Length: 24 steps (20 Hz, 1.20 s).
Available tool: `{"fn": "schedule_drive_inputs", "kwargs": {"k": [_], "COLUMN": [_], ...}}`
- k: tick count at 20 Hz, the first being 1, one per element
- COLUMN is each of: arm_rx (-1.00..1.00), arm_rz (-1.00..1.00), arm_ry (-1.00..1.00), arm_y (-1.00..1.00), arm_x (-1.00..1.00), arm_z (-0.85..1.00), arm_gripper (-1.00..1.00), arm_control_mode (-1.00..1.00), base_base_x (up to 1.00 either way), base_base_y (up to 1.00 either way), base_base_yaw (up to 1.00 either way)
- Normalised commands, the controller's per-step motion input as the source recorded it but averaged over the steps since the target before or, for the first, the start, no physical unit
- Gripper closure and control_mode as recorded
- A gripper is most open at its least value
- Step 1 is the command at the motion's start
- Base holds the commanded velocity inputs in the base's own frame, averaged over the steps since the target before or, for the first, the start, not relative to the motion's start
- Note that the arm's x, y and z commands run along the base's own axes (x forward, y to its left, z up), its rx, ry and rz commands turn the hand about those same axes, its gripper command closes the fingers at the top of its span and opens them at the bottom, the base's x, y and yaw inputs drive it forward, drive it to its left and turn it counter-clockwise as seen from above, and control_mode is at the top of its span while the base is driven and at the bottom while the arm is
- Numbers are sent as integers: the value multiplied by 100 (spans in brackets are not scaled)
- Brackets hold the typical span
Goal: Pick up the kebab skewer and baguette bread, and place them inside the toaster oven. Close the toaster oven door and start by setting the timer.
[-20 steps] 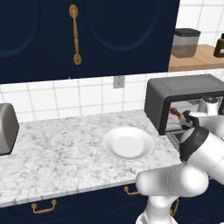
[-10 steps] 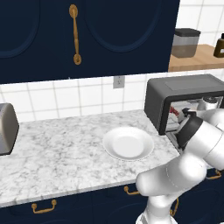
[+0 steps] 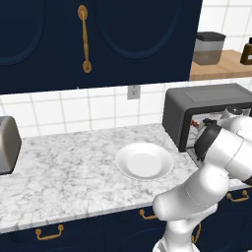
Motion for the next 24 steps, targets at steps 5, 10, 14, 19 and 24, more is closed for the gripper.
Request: {"fn": "schedule_drive_inputs", "kwargs": {"k": [5,10,14,19,24], "arm_rx": [0,0,0,0,1], "arm_rz": [-1,-3,-3,-6,-2], "arm_ry": [-2,0,0,0,-1], "arm_y": [0,0,1,1,-29], "arm_x": [17,14,17,8,-63], "arm_z": [0,0,6,0,1], "arm_gripper": [-100,-100,-100,-100,-100], "arm_control_mode": [-100,-100,-100,-100,-100], "base_base_x": [0,0,0,0,0], "base_base_y": [0,0,0,0,0], "base_base_yaw": [0,0,0,0,0]}}
